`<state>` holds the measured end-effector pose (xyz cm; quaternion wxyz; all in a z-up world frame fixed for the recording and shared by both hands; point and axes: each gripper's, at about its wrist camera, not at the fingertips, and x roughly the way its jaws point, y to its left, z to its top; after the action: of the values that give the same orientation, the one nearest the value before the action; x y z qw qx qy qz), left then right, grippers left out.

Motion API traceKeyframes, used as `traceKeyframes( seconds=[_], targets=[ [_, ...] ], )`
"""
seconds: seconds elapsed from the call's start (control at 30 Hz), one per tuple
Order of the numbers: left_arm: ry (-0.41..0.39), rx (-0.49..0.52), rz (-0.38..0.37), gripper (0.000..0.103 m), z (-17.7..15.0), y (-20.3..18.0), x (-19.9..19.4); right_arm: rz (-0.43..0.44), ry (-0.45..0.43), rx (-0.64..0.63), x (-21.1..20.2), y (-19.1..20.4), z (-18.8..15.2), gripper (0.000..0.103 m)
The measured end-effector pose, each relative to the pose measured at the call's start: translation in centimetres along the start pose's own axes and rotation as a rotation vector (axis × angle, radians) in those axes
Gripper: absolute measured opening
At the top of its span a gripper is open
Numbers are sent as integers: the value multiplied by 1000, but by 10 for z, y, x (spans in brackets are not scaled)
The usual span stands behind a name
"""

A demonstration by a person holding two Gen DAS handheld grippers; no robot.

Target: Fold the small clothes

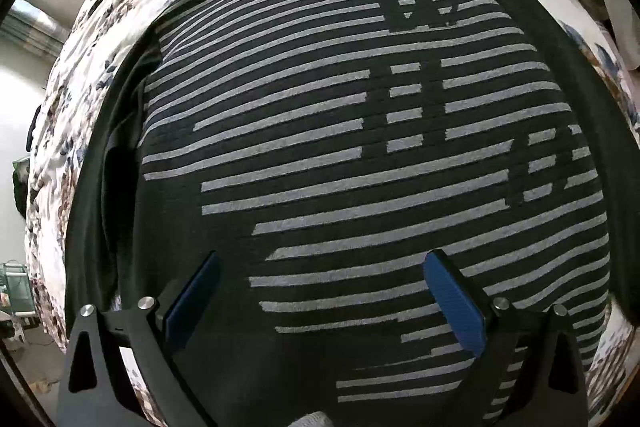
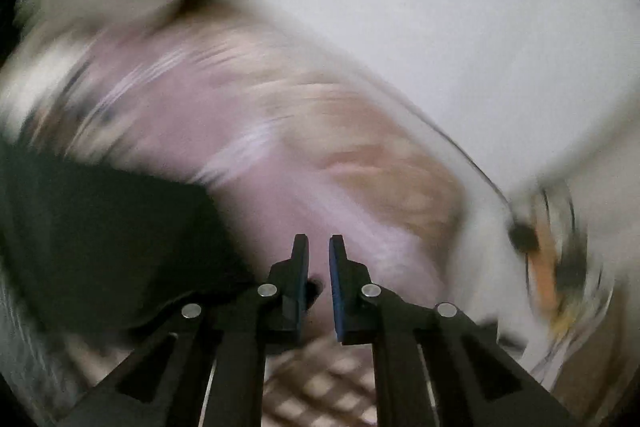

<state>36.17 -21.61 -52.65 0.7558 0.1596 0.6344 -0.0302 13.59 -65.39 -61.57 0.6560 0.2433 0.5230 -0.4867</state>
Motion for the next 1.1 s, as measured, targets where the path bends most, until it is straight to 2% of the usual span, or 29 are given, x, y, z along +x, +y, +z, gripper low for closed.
traceKeyframes(
  seconds=[0.03, 0.1, 0.2, 0.33, 0.43, 0.47, 0.5, 0.6, 0.67, 0.7, 0.8, 0.87, 1.0, 1.1],
  targets=[
    [3, 2, -1, 103, -1, -1, 1, 31, 44, 101, 10, -20, 9, 16],
    [12, 0, -11, 103, -3, -2, 4, 135, 187, 308, 34, -59, 14, 45],
    [29, 0, -17, 103, -9, -8, 7, 308, 252, 509, 40, -84, -6, 59],
    [56, -6, -26, 103, -15, -14, 14, 483, 291, 563, 45, -68, -32, 63],
    [85, -16, -35, 103, -17, -15, 22, 485, 391, 593, 65, -46, -51, 63],
    [87, -21, -36, 103, -17, -15, 23, 508, 424, 643, 72, -41, -59, 63],
    [87, -24, -37, 103, -17, -15, 24, 536, 421, 686, 75, -37, -64, 65],
    [92, -31, -39, 103, -18, -13, 27, 563, 287, 728, 68, -28, -61, 65],
    [96, -39, -43, 103, -18, -10, 30, 572, 237, 781, 68, -25, -57, 60],
    [95, -43, -45, 103, -18, -8, 31, 581, 218, 807, 70, -25, -54, 47],
    [88, -52, -46, 103, -21, 5, 35, 536, 175, 817, 66, -21, -38, 22],
    [86, -66, -53, 103, -20, 15, 36, 458, 118, 760, 50, -14, -24, 9],
    [67, -82, -54, 103, -22, 35, 35, 426, 34, 663, 9, -6, 6, 8],
    [62, -101, -54, 103, -23, 55, 36, 463, -76, 554, -47, 7, 37, 8]
  ],
)
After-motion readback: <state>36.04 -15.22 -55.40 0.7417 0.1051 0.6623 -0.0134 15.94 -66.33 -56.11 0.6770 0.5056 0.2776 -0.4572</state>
